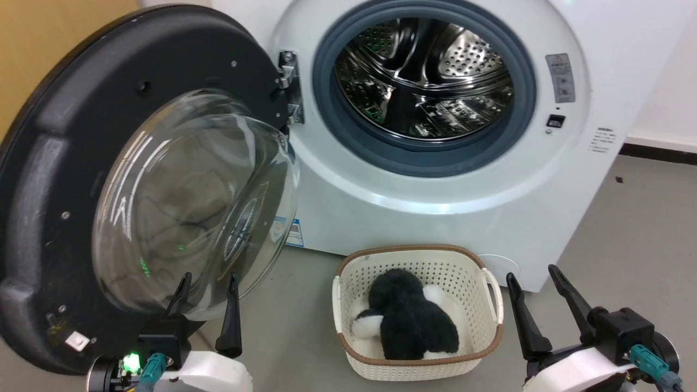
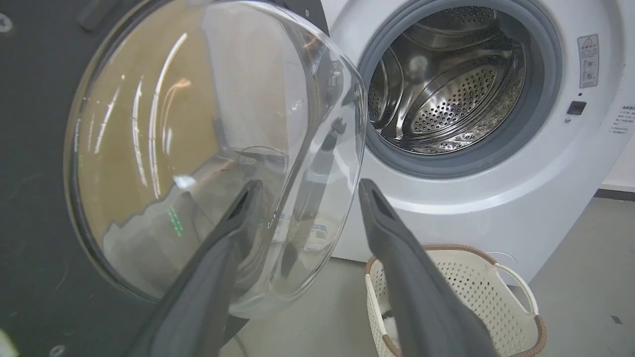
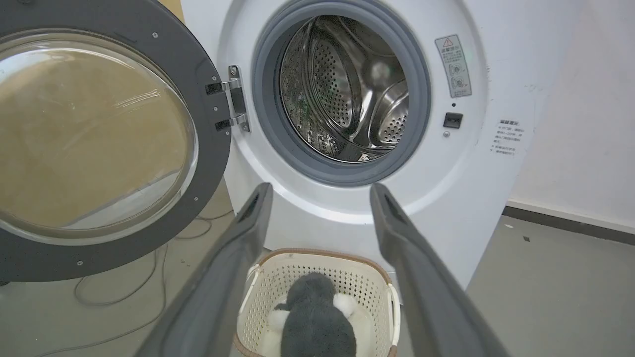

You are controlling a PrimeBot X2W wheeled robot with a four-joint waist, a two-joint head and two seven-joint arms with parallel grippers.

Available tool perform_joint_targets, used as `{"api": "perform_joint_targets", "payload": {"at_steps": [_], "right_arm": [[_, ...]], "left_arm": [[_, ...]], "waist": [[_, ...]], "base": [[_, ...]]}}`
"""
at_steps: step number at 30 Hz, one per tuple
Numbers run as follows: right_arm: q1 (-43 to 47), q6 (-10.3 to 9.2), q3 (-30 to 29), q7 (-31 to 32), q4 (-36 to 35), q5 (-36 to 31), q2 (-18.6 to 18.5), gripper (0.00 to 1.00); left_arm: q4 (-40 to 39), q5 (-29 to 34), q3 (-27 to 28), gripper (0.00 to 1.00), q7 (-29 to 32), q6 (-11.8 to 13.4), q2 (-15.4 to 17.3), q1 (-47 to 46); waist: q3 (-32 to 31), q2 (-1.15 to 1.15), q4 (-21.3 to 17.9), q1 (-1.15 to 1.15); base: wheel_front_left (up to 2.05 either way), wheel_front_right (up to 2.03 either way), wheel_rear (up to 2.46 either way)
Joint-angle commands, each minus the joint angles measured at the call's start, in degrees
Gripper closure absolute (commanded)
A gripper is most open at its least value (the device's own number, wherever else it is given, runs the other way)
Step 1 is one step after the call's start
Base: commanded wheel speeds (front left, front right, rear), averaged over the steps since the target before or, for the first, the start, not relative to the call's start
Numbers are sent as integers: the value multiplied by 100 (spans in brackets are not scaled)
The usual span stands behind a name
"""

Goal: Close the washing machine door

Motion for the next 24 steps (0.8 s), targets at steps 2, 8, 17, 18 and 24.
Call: {"api": "perform_joint_targets", "payload": {"at_steps": [2, 8, 17, 18, 24], "right_arm": [[56, 2, 54, -65, 20, 83, 12, 0], [-10, 2, 151, -137, 106, 118, 14, 0], [-130, 2, 325, -245, 257, 176, 16, 0], [-149, 2, 346, -257, 275, 180, 16, 0], [-262, 3, 482, -329, 358, 235, 17, 0]], "left_arm": [[-3, -39, -2, 0, -67, 28, 1, 86], [-57, -85, 14, 0, -139, 87, 1, 117], [-155, -182, 43, 0, -246, 195, 1, 200], [-168, -192, 47, 0, -258, 209, 1, 205], [-259, -254, 67, 0, -330, 296, 1, 255]], "waist": [[0, 0, 100, 0], [33, 0, 270, 0], [73, 0, 514, 0], [77, 0, 541, 0], [102, 0, 701, 0]], "base": [[0, 0, 0], [0, 0, 0], [0, 0, 0], [0, 0, 0], [0, 0, 0]]}}
